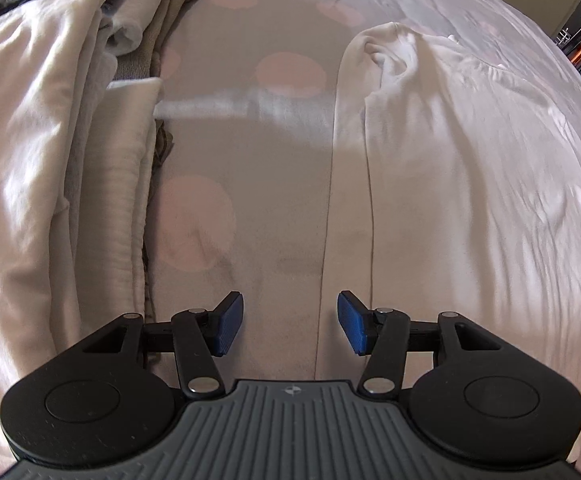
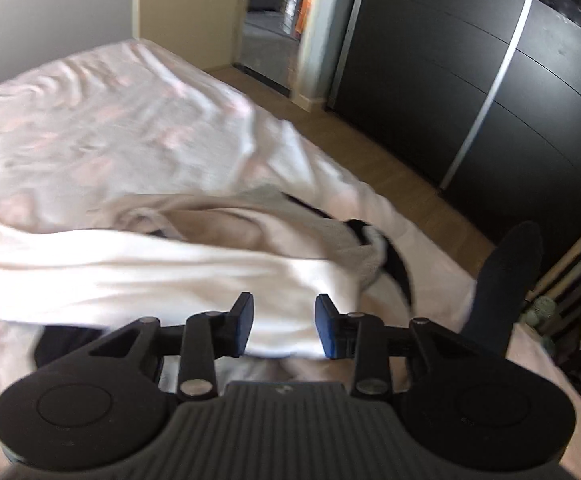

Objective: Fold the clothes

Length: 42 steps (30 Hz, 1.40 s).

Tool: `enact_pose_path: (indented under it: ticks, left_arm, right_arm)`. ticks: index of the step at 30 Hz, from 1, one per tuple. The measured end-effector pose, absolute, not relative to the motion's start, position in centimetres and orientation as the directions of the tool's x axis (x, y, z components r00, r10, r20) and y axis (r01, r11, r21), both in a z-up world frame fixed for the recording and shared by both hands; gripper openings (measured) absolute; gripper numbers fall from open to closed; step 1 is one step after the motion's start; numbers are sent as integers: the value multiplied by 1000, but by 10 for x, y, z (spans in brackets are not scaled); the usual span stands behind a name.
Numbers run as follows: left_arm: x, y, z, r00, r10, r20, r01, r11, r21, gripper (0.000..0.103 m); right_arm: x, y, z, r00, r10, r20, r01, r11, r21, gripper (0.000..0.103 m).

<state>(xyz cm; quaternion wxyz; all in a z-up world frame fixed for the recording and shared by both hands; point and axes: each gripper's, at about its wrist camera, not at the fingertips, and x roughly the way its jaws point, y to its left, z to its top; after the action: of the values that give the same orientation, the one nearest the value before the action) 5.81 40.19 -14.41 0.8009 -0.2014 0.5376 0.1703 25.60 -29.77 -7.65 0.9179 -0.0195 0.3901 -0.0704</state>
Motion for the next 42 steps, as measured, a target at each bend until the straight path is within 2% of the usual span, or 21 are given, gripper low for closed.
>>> enact_pose_path:
  ticks: [3, 7, 10, 13, 16, 17, 19, 22, 29, 35, 42]
  left_arm:
    - [52, 401, -151, 370, -16, -929, -485, 850, -208, 50]
    - [50, 395, -157, 355, -17, -935, -477, 857, -197, 49]
    - [49, 391, -160, 367, -47, -929, -480, 846, -232, 48]
    - [50, 383, -164, 368, -53, -928, -476, 847, -237, 41]
    - [51, 372, -166, 380, -38, -924, -455, 862, -222, 23]
    - [50, 371, -166, 393, -45, -919, -458, 856, -238, 12]
    - [49, 371, -162, 413, -41, -910, -464, 850, -249, 5]
    - [49, 375, -146, 452, -17, -892, -465, 849, -252, 3]
    - [67, 405, -81, 551, 43, -833, -458, 851, -259, 3]
    - [91, 442, -29, 586, 116, -802, -473, 852, -222, 3]
    - [109, 491, 1, 522, 264, -811, -542, 837, -76, 3]
  right_arm:
    - [215, -257, -86, 712, -14, -702, 45, 999, 25, 39]
    - [179, -210, -112, 696, 126, -707, -15, 987, 161, 39]
    - [163, -184, -127, 692, 201, -694, -18, 965, 261, 39]
    - [149, -159, -142, 700, 205, -684, -43, 968, 246, 39]
    - [132, -141, -161, 710, 187, -679, -70, 978, 197, 39]
    - [127, -137, -168, 708, 183, -682, -78, 980, 181, 39]
    - [122, -130, -182, 692, 178, -700, -103, 984, 147, 39]
    - [122, -121, -193, 668, 179, -723, -159, 983, 96, 39]
    - [123, -106, -197, 704, 191, -684, -255, 967, 8, 39]
    - [128, -106, -203, 704, 190, -685, -258, 966, 4, 41]
    - [131, -101, -207, 721, 185, -667, -260, 965, -13, 45]
